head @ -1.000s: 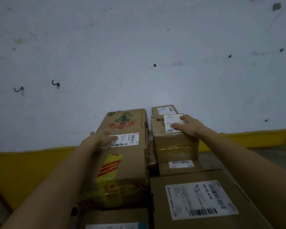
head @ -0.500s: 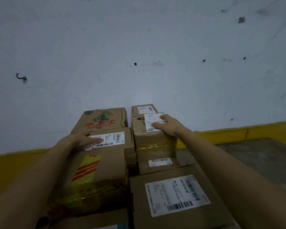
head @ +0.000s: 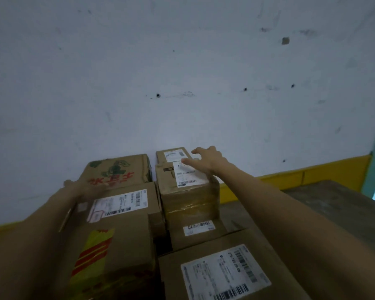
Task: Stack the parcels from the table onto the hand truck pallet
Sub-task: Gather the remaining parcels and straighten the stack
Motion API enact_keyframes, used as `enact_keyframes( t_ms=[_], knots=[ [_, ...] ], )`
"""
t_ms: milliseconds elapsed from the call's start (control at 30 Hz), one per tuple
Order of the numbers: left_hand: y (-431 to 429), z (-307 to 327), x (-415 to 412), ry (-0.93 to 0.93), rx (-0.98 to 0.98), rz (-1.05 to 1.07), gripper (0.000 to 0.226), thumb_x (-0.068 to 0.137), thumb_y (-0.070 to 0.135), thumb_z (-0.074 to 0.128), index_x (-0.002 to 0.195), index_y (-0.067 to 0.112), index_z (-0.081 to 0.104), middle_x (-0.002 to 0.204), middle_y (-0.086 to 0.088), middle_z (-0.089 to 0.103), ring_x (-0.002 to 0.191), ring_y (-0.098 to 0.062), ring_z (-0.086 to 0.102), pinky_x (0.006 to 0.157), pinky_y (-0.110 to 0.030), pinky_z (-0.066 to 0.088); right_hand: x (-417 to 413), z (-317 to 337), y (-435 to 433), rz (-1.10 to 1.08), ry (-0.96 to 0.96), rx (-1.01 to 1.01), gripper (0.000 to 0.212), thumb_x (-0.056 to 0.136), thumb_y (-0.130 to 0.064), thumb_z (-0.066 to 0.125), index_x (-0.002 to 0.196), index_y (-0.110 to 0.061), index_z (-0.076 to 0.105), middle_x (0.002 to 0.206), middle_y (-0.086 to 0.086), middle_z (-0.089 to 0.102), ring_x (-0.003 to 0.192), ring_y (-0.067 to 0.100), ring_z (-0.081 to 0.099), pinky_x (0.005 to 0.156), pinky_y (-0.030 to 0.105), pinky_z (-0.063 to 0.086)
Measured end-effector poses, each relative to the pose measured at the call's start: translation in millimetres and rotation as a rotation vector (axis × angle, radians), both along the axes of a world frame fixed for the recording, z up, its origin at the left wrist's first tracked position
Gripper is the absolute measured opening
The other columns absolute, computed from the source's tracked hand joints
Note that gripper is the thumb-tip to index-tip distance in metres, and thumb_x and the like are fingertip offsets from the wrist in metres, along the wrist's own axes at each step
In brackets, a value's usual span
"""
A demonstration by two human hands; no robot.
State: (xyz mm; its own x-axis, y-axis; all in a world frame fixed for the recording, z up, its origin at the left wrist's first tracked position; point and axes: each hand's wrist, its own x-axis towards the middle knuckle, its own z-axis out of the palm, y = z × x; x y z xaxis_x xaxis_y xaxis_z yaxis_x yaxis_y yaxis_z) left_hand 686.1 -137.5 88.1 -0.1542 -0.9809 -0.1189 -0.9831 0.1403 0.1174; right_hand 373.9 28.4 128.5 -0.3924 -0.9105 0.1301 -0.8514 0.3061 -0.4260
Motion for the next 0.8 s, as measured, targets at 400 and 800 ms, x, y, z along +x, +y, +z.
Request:
enact_keyframes(
  t_ms=[400, 800],
  knots=[
    [-48, -32, -7, 0.150, -0.001, 0.055, 0.072, 0.081, 0.073, 0.035, 0.139, 0.030, 0.040, 0.146, -0.014, 0.040, 0.134, -0.036, 0.033, 0.114, -0.047, 0.021, 14, -1, -81, 0.154, 0.099, 0.154, 0.066, 0.085, -0.068, 0.036, 0.137, -0.029, 0.044, 0.144, 0.009, 0.043, 0.128, 0.033, 0.040, 0.107, 0.047, 0.030],
    [-43, -29, -18, 0.197, 0.016, 0.141, 0.088, 0.068, 0.084, 0.038, 0.142, 0.037, 0.034, 0.146, -0.020, 0.027, 0.134, -0.041, 0.023, 0.111, -0.052, 0.023, 9, -13, -121, 0.125, 0.172, 0.311, 0.087, 0.083, -0.075, 0.012, 0.143, -0.017, 0.037, 0.153, 0.014, 0.027, 0.139, 0.034, 0.027, 0.114, 0.049, 0.021]
  ],
)
